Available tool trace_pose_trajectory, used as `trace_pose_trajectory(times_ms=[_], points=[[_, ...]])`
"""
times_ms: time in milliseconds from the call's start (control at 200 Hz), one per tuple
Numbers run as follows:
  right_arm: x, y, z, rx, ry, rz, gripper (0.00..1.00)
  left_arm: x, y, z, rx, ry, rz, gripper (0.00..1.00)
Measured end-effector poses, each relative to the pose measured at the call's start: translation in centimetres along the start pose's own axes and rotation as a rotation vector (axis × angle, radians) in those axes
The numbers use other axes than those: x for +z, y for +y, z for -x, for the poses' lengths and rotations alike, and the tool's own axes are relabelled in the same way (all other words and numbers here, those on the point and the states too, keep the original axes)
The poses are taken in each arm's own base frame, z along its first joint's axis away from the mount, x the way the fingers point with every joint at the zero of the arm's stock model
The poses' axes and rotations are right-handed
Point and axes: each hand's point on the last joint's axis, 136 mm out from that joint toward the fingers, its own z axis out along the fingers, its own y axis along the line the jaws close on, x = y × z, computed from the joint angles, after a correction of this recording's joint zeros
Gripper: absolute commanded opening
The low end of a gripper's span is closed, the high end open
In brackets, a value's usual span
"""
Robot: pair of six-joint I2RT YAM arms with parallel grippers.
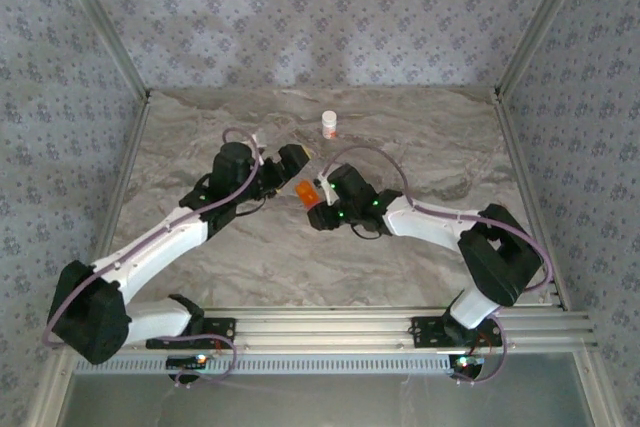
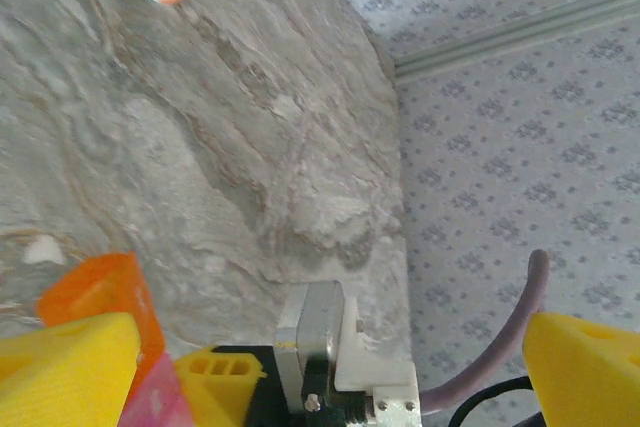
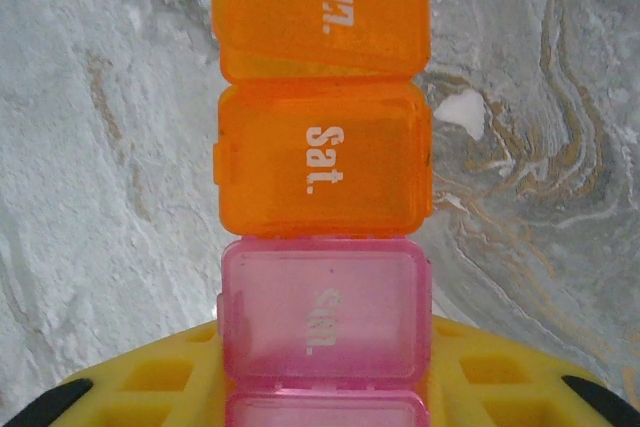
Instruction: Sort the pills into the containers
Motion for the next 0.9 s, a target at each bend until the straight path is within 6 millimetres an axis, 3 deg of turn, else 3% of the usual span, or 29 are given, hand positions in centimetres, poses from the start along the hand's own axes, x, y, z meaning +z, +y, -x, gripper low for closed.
trace_pose_trajectory(times_ms=[215,490,620,755,900], points=[[1.1,-0.9,-2.0,-0.069,0.063,-0.031,0.38,-0.7,2.5,1.8,0.015,-0.058,0.093,0.98],[3.3,-1.7,-5.1,-0.140,0.159,-0.071,0.40,-0.7,3.9,1.4,0.022,-0.046,0.133,0.98],[3.5,-1.6,-5.2,-0.166,0.158,-0.085,0.51,-0.6,4.2,1.4,0.023,-0.043,0.138,0.98],[3.5,-1.4,-5.3,-0.189,0.159,-0.090,0.69,-0.5,4.2,1.3,0.023,-0.042,0.140,0.98],[3.5,-1.2,-5.4,-0.210,0.156,-0.110,0.73,-0.5,4.2,1.3,0.030,-0.042,0.140,0.98]])
